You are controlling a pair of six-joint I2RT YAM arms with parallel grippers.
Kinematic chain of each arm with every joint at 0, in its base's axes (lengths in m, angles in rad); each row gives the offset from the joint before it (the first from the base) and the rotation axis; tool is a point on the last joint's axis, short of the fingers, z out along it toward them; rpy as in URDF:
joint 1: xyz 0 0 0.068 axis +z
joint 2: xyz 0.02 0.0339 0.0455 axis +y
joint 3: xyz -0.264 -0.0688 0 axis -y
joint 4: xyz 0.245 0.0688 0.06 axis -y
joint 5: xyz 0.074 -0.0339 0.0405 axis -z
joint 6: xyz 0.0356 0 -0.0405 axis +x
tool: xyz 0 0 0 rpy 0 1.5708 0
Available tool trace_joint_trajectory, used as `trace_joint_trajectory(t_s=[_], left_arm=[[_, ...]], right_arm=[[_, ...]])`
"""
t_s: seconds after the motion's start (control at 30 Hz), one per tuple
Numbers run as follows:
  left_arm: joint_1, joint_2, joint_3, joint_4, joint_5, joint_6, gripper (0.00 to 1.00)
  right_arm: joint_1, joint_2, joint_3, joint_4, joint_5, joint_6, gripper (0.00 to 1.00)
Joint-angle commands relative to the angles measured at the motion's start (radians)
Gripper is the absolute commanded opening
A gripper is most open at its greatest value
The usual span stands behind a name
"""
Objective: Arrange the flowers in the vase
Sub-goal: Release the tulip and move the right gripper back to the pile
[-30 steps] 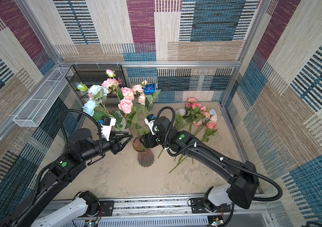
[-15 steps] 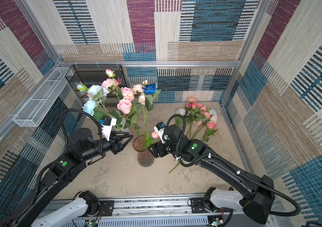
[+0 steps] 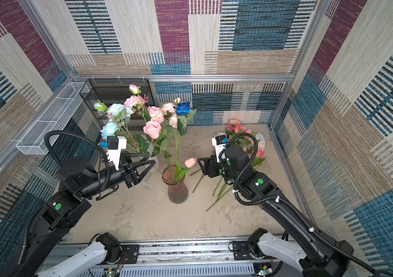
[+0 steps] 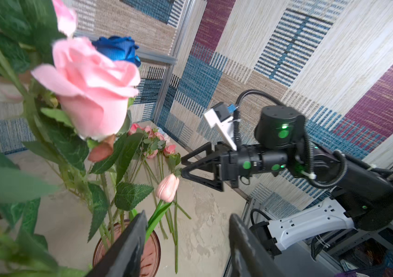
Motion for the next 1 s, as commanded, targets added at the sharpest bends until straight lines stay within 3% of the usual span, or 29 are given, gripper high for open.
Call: trace_joint_trajectory(t_s=[0.0, 0.17, 0.33, 0.63, 0.97], left_arm=[[0.000, -0.024, 0.035, -0.001, 0.024, 0.006, 0.60], [0.000, -0.106, 0.008, 0.005, 0.002, 0.024, 0.72], [0.000, -0.170, -0.062, 0.003, -0.008, 0.037, 0.81], [0.000, -0.221, -0.112, -0.009, -0.020, 0.056, 0.93], [0.000, -0.224, -0.125, -0.022, -0.056, 0.075, 0.93]], right_arm=[[-0.112, 0.063, -0.045, 0.064, -0.067, 0.060, 0.61], [-0.278, 0.279, -0.118, 0.258, -0.155, 0.125, 0.54], [-0.304, 0.498, -0.074, 0.435, -0.190, 0.168, 0.50], [-0.305, 0.786, 0.093, 0.406, -0.160, 0.214, 0.39], [-0.292, 0.876, 0.108, 0.408, -0.156, 0.237, 0.35]])
